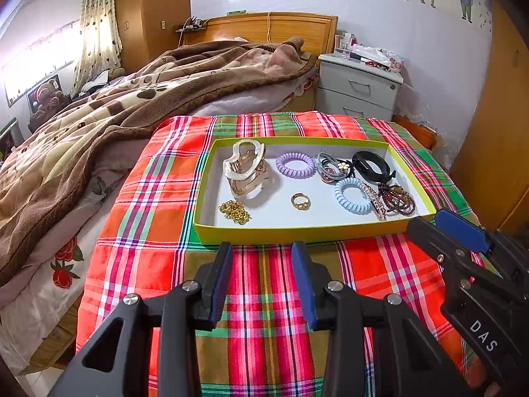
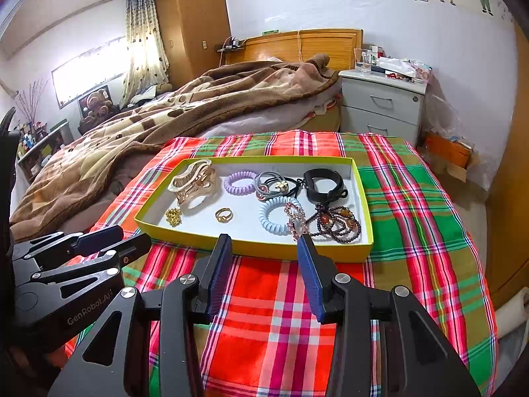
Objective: Organize jewelry
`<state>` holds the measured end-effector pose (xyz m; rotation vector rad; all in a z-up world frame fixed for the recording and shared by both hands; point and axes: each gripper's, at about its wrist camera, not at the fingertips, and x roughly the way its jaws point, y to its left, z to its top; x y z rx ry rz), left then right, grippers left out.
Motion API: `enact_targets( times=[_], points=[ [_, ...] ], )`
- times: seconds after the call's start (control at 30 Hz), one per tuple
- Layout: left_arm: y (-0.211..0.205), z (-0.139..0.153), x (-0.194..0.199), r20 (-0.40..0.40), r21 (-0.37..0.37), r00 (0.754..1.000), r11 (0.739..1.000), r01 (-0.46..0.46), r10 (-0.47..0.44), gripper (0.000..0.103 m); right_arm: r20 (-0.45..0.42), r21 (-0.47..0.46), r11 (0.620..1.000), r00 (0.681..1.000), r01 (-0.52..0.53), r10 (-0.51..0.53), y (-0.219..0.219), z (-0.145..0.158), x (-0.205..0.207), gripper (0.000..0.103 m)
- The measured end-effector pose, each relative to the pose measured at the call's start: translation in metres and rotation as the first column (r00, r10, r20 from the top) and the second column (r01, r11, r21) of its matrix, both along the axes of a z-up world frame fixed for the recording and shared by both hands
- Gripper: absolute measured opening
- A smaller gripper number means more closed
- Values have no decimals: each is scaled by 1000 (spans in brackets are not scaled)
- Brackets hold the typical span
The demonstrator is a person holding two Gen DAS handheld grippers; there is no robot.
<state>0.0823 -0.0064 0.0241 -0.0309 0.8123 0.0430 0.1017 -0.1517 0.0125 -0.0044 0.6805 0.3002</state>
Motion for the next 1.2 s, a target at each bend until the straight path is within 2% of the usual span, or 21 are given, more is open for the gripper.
enact_targets(
  times=[1.2],
  points=[
    [-2, -1, 0, -9, -2, 1000, 1000, 5, -5, 38, 2, 1, 1000, 1000, 3, -3, -1, 1, 0, 42]
  ],
)
